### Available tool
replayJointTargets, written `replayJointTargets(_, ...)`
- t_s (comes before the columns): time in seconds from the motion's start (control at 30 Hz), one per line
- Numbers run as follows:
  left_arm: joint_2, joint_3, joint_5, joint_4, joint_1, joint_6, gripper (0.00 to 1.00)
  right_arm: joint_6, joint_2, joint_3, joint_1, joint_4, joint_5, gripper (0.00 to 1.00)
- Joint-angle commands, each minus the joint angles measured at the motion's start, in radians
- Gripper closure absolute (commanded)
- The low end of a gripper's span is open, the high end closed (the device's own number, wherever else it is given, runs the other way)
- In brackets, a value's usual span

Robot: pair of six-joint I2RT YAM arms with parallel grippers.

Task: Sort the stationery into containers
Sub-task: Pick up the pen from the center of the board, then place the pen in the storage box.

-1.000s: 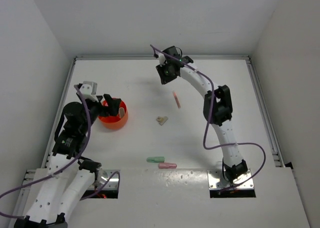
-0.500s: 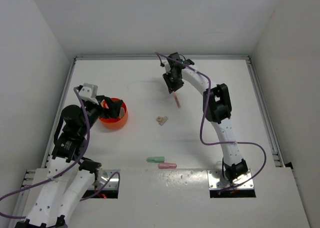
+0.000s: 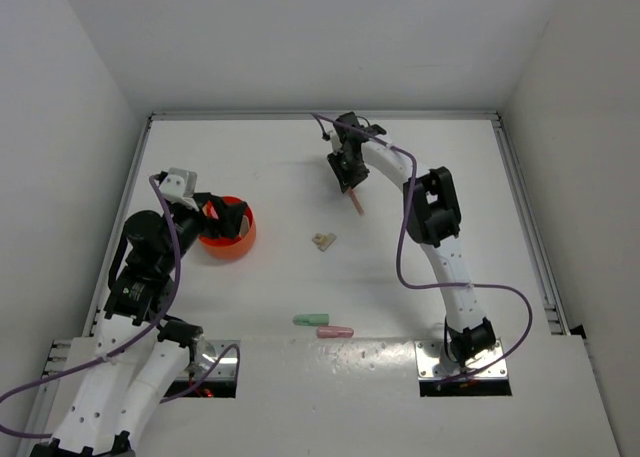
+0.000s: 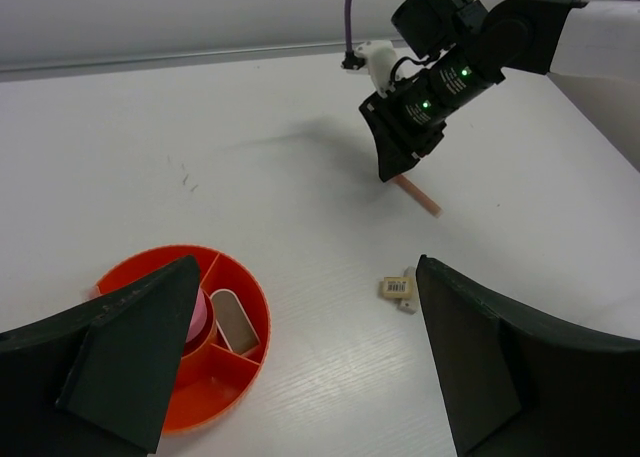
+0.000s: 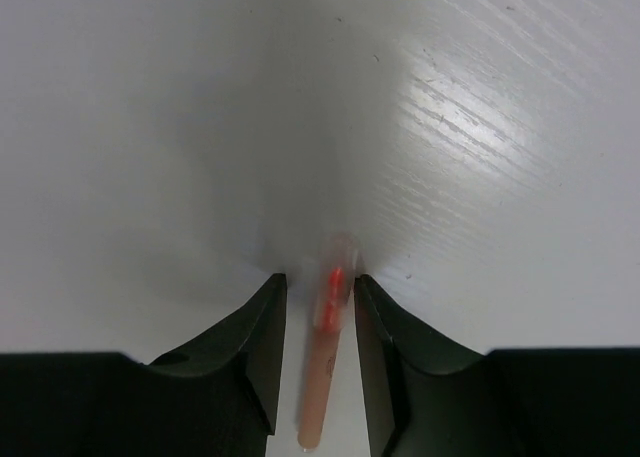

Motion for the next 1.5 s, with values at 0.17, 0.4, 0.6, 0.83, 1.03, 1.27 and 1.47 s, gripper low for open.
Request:
replayJointTargets(0.17,-0.01,-0.001,0.014,0.042,-0.009,0.009,0.04,-0.006,0.034,-0.009,-0.015,0.005,0.019,0.8)
replayJointTargets(0.4,-0.019,-0.001,0.001,0.042,-0.009,0.009,0.04,-0.029,-0.052,-0.029,-0.015,0.005,-0.186,1.0)
replayJointTargets(0.6,-0.09,-0.01,-0.197,0.042,-0.009,-0.012,0.04,-0.107,-0.281,-0.016,0.144,0.196,-0.202,1.0)
replayJointTargets(0.83,-0.154,-0.02,-0.283,0.042,-0.009,-0.021,0.04,-0.204,-0.41,-0.121,0.321,0.541,-0.06,1.0)
replayJointTargets(1.03,-0.23,-0.029,-0.377,0.051,-0.009,-0.03,0.04,-0.106,-0.454,-0.163,0.384,0.742,-0.388,1.0)
replayJointTargets(1.27,-0.432,-0.113,-0.532,0.124,-0.009,-0.03,0.03,0.185,-0.34,-0.173,0.384,1.202,-0.675,1.0)
replayJointTargets(1.47,-0.487,-0.127,-0.563,0.143,-0.009,-0.03,0.02,0.187,-0.145,0.073,0.393,1.181,-0.801,1.0)
